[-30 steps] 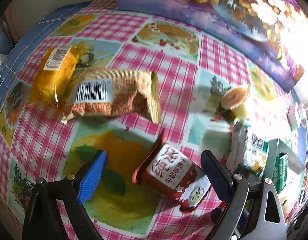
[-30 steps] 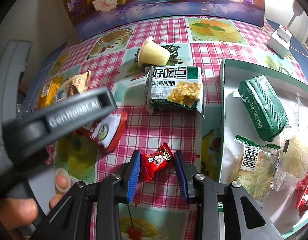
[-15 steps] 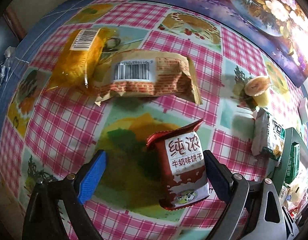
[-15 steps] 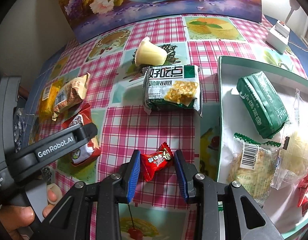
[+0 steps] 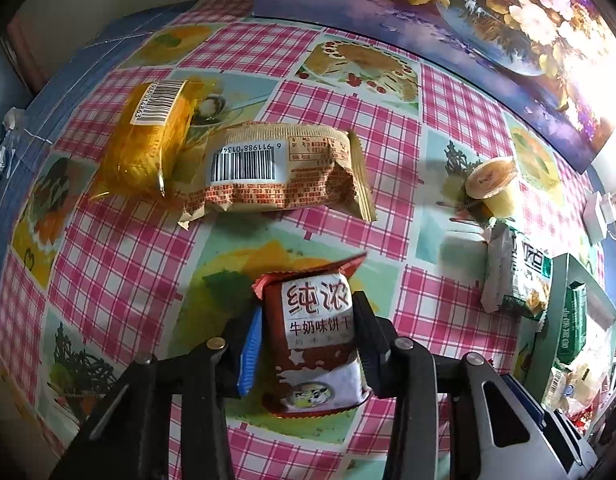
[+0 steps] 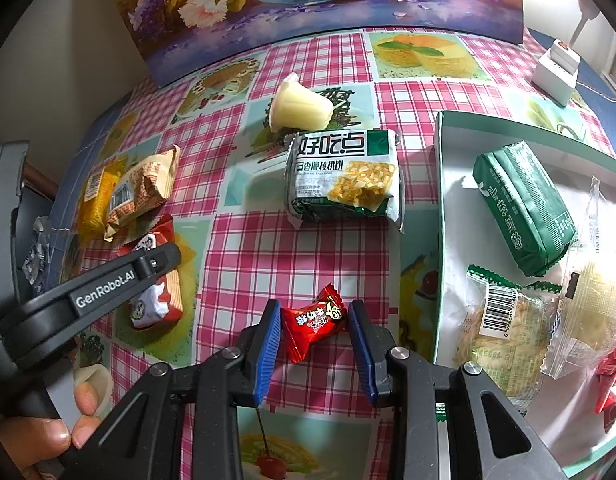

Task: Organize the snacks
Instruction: 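Grasp the red-and-white milk biscuit box with the left tool while the right tool grasps the red candy, then lift the biscuit box with the left tool while the right tool lifts the red candy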

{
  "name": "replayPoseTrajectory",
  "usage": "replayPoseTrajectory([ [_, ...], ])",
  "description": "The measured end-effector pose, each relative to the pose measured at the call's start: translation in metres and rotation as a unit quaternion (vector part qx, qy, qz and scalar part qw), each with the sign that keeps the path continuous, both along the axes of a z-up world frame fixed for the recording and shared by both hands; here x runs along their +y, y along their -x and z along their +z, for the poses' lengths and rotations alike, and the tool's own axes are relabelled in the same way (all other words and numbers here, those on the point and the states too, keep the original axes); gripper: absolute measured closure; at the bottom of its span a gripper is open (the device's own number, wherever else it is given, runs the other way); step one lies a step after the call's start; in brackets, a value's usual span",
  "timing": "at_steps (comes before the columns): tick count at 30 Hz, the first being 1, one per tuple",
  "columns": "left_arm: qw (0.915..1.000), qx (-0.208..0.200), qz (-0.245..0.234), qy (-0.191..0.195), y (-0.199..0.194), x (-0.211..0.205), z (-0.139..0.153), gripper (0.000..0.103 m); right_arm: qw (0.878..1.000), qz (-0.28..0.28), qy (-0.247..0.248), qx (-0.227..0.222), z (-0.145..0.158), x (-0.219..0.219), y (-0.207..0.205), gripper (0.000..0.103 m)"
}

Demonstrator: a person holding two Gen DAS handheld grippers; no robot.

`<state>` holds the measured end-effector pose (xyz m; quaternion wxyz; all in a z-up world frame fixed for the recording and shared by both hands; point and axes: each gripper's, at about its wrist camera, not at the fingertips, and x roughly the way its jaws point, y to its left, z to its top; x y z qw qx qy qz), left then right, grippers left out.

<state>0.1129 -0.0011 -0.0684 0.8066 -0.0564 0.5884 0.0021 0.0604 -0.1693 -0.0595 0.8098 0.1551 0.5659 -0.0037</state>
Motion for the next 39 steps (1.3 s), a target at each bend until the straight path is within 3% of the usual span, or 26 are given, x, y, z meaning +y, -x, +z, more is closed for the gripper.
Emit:
replayPoseTrajectory([
  [12, 0.9991, -0.043, -0.004, -0.006, 0.007, -0.002, 0.03, 0.062, 1.0, -0.004, -0.009, 0.002, 0.003, 0.001, 0.002, 0.067],
  [18, 0.9978, -0.066, -0.005, -0.008, 0.01, -0.002, 0.048, 0.062, 1.0, -0.003, -0.015, -0.007, 0.009, -0.001, 0.003, 0.072],
  [39, 0.9964, -0.084, -0.006, 0.002, 0.014, -0.003, 0.066, 0.062, 0.998, -0.023, -0.047, -0.033, 0.02, -0.013, 0.01, 0.076],
])
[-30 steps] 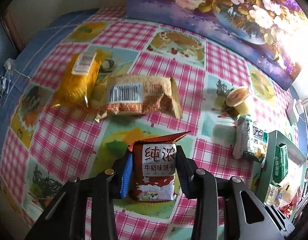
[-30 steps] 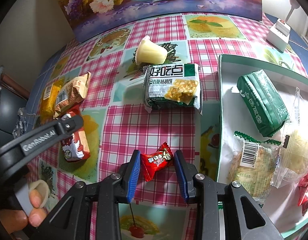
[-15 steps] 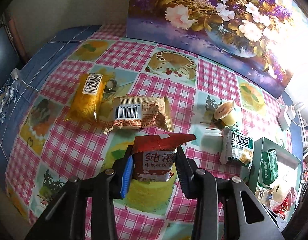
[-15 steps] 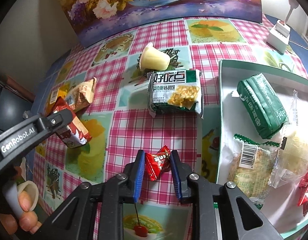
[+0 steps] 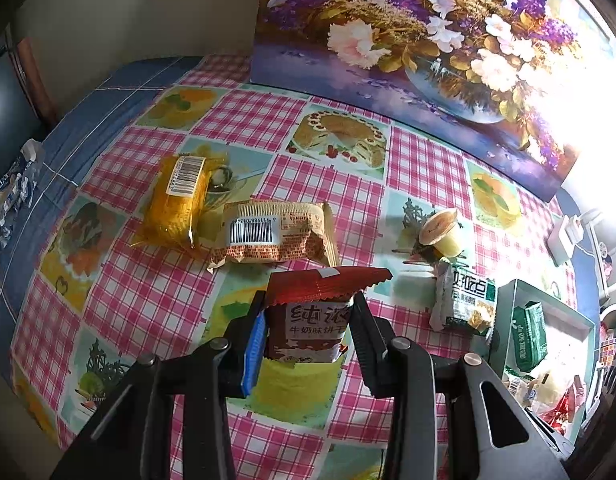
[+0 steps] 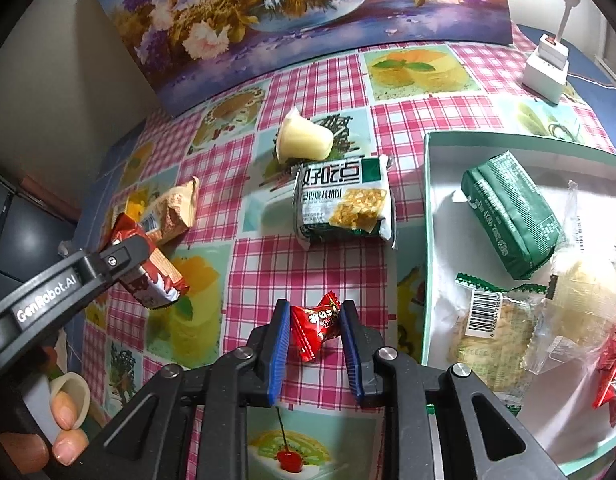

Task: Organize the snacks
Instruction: 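Lift the biscuit box with the left tool while the right tool lifts the red candy, then carry the biscuit box with the left tool while the right tool carries the candy over the tray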

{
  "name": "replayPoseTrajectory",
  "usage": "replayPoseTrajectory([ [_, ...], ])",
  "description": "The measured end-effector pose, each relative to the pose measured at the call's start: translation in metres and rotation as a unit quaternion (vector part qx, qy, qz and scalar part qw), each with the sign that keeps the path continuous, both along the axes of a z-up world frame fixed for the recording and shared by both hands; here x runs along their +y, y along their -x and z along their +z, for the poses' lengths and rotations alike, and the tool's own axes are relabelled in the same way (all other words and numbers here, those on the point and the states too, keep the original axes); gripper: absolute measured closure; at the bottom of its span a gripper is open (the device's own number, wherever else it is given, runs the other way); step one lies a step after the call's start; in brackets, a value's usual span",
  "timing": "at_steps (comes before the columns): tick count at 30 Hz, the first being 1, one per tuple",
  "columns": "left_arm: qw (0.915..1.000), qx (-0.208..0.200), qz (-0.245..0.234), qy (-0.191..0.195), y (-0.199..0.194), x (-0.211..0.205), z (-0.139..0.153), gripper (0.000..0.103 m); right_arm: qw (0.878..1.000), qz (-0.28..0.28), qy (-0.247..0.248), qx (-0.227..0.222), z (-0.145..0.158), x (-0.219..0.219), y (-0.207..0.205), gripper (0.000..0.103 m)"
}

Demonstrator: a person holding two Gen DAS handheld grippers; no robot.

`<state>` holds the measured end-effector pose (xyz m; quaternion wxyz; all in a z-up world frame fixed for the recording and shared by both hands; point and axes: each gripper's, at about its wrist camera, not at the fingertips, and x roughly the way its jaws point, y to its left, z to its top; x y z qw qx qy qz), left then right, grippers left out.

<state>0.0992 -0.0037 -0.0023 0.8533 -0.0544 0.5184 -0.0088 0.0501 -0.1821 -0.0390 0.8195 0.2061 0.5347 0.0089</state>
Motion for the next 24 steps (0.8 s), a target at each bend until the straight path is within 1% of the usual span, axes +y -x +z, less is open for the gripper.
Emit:
replayPoseTrajectory([
  [5, 0.9999, -0.016, -0.006, 0.001, 0.003, -0.004, 0.012, 0.062, 1.0, -0.007, -0.002, -0.012, 0.008, -0.004, 0.005, 0.076],
  [12, 0.9987, -0.038, -0.027, 0.019, 0.011, -0.017, 0.031, 0.062, 0.999, -0.023, -0.005, -0.039, 0.023, -0.013, 0.012, 0.076],
  [15, 0.9976, -0.048, -0.037, 0.034, 0.015, -0.023, 0.04, 0.062, 0.998, -0.036, -0.001, -0.058, 0.034, -0.018, 0.017, 0.076],
  [24, 0.9927, -0.082, -0.07, 0.054, 0.031, -0.044, 0.067, 0.062, 0.991, -0.086, 0.013, -0.103, 0.064, -0.042, 0.034, 0.076],
])
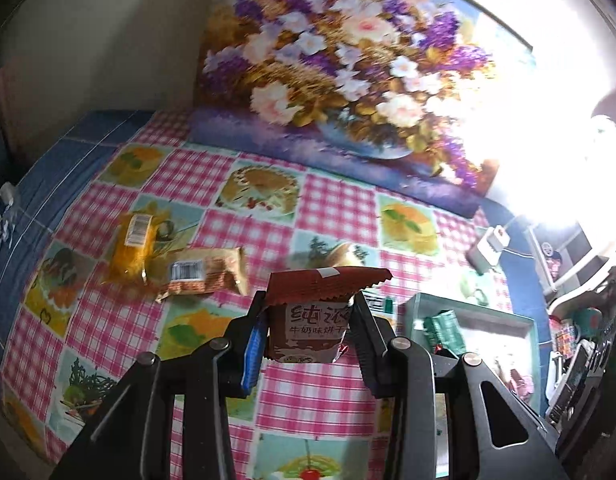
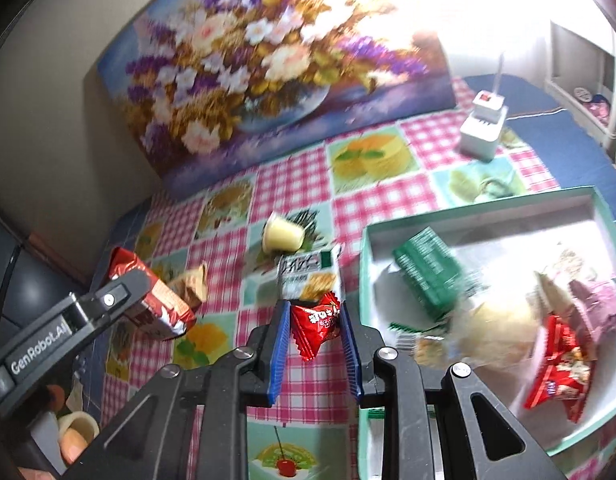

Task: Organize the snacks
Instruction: 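Carry the biscuit box with the left tool while the right tool carries the candy over the tray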

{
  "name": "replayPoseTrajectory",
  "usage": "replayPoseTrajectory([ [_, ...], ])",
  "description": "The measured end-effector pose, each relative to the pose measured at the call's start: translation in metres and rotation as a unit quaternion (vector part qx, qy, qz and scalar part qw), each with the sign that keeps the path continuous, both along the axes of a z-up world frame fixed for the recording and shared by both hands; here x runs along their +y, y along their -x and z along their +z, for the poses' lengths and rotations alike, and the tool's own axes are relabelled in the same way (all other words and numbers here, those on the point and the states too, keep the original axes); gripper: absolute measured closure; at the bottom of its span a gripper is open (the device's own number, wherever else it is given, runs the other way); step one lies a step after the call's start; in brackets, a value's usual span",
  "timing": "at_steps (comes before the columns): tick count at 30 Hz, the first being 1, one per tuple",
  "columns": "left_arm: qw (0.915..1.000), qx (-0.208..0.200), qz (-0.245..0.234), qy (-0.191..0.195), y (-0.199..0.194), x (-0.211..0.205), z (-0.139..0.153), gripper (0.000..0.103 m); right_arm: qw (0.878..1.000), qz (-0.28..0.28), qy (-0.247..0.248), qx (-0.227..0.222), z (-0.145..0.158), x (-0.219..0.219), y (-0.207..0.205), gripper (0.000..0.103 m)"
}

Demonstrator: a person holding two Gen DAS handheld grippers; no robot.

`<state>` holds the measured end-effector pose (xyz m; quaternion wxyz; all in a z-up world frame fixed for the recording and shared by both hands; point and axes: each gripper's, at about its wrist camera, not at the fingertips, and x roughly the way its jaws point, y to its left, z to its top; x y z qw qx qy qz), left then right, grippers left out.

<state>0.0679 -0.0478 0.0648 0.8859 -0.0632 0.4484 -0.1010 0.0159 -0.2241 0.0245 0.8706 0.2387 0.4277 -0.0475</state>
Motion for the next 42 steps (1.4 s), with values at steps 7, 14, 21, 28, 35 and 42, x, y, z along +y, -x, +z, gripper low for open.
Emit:
replayPoseTrajectory([
  [7, 0.9991, -0.016, -0.038, 0.011, 0.014, -0.024, 0.015, 0.062, 0.998, -0.057, 0.02, -0.016, 0.014, -0.026, 0.02, 0.076],
  [14, 0.9958, -0.021, -0.088, 0.013, 0.029, -0.054, 0.022, 0.062, 0.991, -0.128, 0.039, -0.027, 0.022, -0.058, 0.047, 0.076],
  [21, 0.9891, -0.012, -0.147, 0.007, 0.047, -0.093, 0.019, 0.062, 0.979, -0.2, 0.036, -0.015, 0.014, -0.097, 0.074, 0.076],
  [28, 0.9808, 0.021, -0.194, 0.002, 0.058, -0.124, 0.003, 0.062, 0.973, -0.229, 0.017, 0.0, 0.002, -0.12, 0.089, 0.076],
  [35, 0.971, 0.078, -0.226, -0.004, 0.063, -0.147, -0.027, 0.062, 0.974, -0.226, 0.008, 0.01, -0.005, -0.12, 0.087, 0.076],
  [42, 0.9667, 0.102, -0.234, -0.012, 0.065, -0.154, -0.042, 0.062, 0.974, -0.224, 0.002, 0.033, -0.018, -0.121, 0.082, 0.076],
])
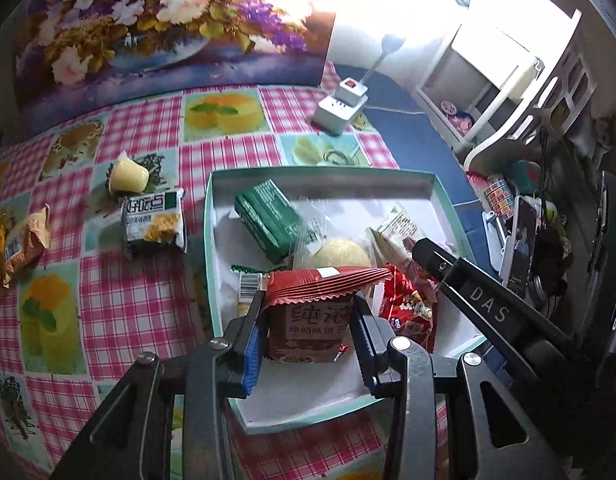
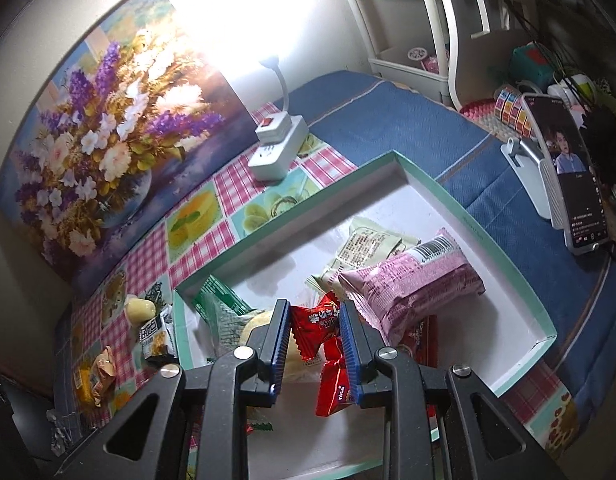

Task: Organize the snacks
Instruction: 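Carry the biscuit box with the left tool while the right tool carries the candy over the tray, then open the left tool to drop the biscuit box while the right tool drops the candy into the tray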

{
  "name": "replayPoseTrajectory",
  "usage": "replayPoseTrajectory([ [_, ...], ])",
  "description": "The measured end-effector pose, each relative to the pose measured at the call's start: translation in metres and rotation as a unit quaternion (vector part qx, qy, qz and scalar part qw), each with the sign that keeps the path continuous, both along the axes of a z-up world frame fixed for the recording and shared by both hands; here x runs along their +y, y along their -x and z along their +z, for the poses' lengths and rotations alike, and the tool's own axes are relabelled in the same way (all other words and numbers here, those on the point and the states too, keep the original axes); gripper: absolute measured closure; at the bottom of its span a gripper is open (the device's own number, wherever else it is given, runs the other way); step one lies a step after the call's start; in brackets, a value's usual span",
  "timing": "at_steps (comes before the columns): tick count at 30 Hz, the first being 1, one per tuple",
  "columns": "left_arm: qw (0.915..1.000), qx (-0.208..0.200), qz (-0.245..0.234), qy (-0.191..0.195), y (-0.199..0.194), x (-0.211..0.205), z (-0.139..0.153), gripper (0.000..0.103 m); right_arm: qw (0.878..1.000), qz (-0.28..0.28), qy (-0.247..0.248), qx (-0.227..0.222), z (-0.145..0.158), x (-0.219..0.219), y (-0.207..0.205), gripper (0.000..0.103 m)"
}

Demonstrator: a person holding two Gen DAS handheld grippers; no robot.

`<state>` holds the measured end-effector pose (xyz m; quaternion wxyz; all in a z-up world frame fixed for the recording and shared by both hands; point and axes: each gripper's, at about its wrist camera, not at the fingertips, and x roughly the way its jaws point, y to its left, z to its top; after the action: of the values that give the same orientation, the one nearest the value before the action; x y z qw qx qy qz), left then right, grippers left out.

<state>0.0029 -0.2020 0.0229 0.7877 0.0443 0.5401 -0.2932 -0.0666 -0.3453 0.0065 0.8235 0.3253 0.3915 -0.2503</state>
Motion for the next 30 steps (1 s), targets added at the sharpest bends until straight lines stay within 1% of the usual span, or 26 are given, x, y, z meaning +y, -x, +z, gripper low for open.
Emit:
replayPoseTrajectory([
  [3, 0.9999, 0.011, 0.001, -0.002, -0.002, 0.0, -0.006, 0.062, 1.0, -0.001, 0.001, 0.003, -0.002, -0.001, 0.0, 0.076],
  [7, 0.9999, 0.016, 0.003, -0.005, -0.004, 0.001, -0.008, 0.061, 1.0, 0.001, 0.002, 0.007, -0.002, 0.0, -0.001, 0.075],
  [9, 0.9998, 0.019, 0.003, -0.004, -0.005, 0.001, -0.009, 0.058, 1.0, 0.002, 0.002, 0.008, -0.003, 0.001, -0.002, 0.075],
  [11, 0.9998, 0.017, 0.004, -0.004, -0.005, 0.001, -0.008, 0.057, 1.0, 0.002, 0.002, 0.011, -0.004, 0.001, -0.002, 0.075],
  [15, 0.9999, 0.012, 0.003, -0.002, -0.005, 0.002, -0.006, 0.048, 1.0, 0.002, 0.003, 0.013, -0.005, 0.001, -0.003, 0.075],
  [23, 0.9998, 0.005, 0.021, -0.002, -0.01, 0.008, -0.004, 0.048, 1.0, -0.002, 0.003, 0.023, -0.009, 0.001, -0.004, 0.074],
  [27, 0.9992, 0.0, 0.04, 0.001, -0.014, 0.016, -0.001, 0.046, 0.999, -0.01, 0.004, 0.031, -0.01, -0.001, -0.003, 0.053],
  [30, 0.9982, -0.007, 0.059, 0.003, -0.017, 0.022, 0.002, 0.045, 0.999, -0.013, 0.009, 0.032, -0.009, -0.001, -0.003, 0.046],
])
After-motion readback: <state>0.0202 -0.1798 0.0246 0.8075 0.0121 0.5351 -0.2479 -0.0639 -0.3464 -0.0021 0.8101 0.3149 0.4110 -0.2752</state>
